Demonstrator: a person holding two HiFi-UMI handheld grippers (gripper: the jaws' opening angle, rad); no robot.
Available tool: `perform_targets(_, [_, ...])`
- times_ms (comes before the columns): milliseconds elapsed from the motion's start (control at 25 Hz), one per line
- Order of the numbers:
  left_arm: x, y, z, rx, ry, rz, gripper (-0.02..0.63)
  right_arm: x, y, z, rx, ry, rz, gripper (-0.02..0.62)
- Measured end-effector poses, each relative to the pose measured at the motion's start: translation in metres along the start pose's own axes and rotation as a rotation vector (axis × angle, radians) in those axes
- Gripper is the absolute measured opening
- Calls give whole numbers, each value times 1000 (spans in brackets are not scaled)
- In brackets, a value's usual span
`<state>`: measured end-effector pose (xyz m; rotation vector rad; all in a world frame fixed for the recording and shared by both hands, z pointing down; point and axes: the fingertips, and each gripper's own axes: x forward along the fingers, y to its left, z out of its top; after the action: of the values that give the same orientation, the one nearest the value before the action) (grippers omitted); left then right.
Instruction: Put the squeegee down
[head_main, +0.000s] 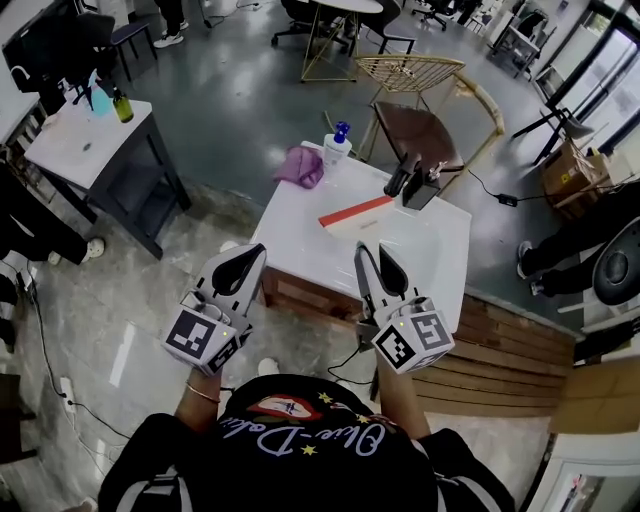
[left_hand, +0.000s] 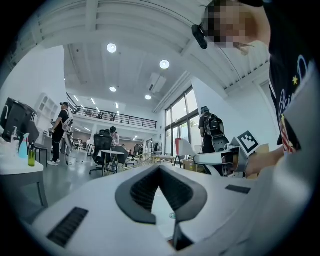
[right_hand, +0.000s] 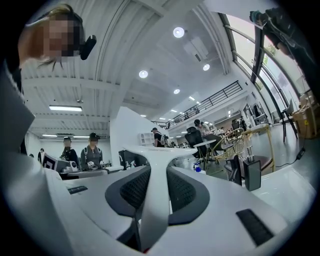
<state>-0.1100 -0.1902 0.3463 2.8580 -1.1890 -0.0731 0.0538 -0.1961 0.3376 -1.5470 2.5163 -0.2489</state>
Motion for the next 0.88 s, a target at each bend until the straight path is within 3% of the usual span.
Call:
perform_targets(160, [-6,9,-3,39,26,-14,-6,4,9,-5,6,-4,-19,117])
perform_targets(880, [-28,31,-9,-46,0,-45,-6,5,27,-22,-12,37,-80,117])
